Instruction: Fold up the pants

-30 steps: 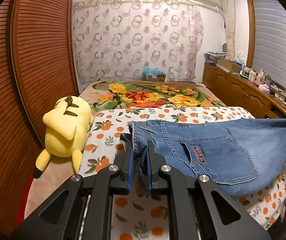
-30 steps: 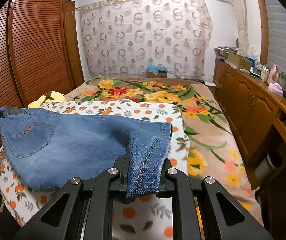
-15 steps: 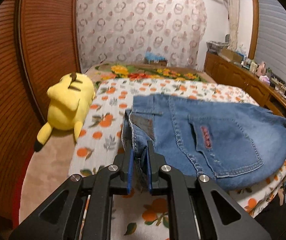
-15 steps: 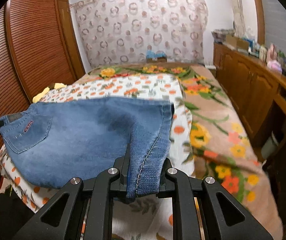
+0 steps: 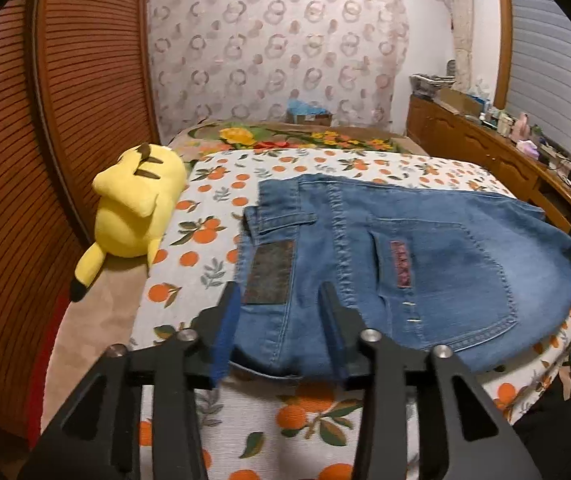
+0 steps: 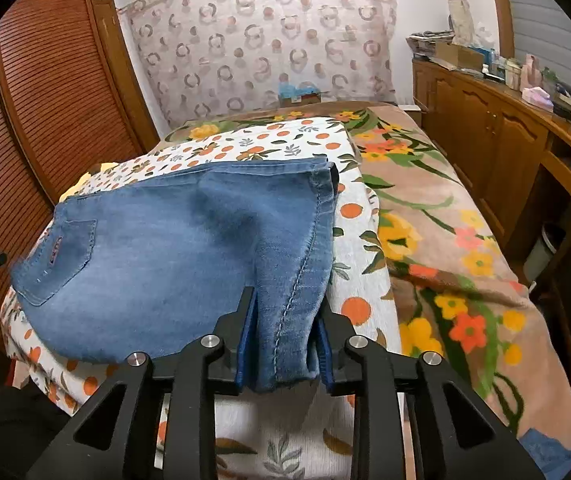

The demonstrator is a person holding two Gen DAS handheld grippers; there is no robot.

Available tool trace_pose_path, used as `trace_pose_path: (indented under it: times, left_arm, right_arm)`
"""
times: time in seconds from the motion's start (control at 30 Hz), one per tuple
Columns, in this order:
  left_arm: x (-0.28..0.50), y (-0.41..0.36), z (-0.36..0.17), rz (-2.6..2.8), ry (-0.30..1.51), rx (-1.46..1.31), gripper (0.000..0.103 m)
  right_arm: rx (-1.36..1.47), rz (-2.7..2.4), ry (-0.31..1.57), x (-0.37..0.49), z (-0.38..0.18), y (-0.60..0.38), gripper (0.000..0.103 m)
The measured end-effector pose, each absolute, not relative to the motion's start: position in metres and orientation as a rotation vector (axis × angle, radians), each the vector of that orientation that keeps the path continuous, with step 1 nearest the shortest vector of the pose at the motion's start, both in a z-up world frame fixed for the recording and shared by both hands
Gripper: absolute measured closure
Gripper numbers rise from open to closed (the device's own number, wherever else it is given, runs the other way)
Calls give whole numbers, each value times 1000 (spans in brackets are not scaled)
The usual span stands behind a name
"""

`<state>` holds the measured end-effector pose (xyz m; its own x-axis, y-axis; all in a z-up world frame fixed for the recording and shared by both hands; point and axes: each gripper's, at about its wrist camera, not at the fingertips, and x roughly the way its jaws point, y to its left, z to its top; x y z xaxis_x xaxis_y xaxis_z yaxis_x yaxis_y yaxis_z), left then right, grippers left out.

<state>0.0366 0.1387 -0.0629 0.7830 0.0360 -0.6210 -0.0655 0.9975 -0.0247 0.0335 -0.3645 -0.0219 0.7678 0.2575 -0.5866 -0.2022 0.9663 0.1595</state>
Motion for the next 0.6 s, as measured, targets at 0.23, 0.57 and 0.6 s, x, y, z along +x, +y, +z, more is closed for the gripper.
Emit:
trace_pose_path:
  times: [0.23, 0.57, 0.6]
  left_arm:
    - [46, 106, -58, -44, 665, -25, 23]
    - [68, 45, -55, -154, 658, 8, 23]
    - [70, 41, -56, -162, 662, 10, 23]
  right_arm:
    - [76, 227, 642, 19, -25, -364, 67]
    - [82, 221, 641, 8, -32, -371, 61]
    - [84, 220, 641, 8, -32, -372, 60]
